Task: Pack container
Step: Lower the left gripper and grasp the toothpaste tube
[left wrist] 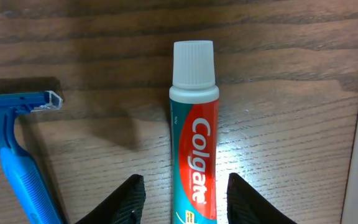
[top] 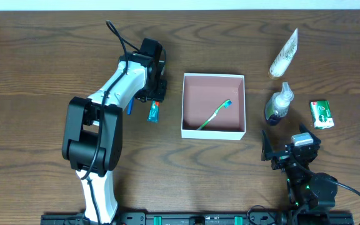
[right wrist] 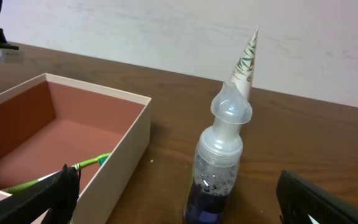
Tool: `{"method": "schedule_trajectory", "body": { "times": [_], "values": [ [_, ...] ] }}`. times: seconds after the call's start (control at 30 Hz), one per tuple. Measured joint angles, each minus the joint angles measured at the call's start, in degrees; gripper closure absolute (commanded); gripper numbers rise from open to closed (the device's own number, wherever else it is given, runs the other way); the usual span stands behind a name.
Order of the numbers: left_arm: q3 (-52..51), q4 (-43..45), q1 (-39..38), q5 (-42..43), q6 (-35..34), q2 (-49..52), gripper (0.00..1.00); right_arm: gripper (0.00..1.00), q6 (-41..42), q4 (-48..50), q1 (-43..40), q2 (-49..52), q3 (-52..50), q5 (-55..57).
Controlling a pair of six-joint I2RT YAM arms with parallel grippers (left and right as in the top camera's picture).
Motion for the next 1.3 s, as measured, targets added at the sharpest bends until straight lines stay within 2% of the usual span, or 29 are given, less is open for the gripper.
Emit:
{"method": "schedule_trajectory", "body": {
  "times": [1.3],
  "values": [
    [-1.0, 0.8, 0.0, 0.0, 0.0, 0.2, 0.56, 0.01, 0.0, 0.0, 0.0, 0.0, 0.0, 0.0]
  ]
}}
